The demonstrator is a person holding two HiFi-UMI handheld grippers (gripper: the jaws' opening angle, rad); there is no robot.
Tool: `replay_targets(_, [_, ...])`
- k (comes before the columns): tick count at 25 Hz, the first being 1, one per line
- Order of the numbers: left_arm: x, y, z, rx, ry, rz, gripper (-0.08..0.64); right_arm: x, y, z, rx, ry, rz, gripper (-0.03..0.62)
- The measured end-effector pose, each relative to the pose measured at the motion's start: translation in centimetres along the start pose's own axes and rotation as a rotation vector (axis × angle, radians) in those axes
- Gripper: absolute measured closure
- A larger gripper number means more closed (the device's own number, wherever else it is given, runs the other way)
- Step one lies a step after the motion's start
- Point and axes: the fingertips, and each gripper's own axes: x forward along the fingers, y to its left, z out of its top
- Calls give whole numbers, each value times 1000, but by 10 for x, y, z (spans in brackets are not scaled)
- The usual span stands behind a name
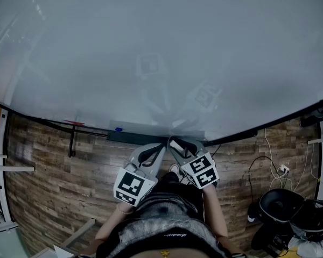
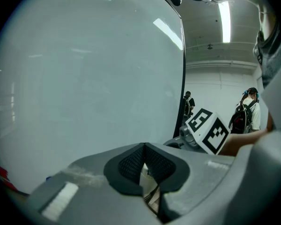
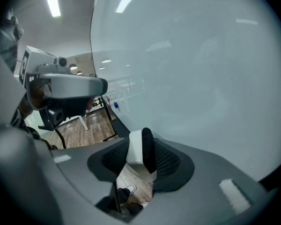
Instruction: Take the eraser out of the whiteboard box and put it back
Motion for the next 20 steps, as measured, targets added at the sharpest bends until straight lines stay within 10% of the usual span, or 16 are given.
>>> replay_targets(20, [4, 5, 3, -4, -3, 7, 558, -17, 2, 4, -30, -93, -5, 354])
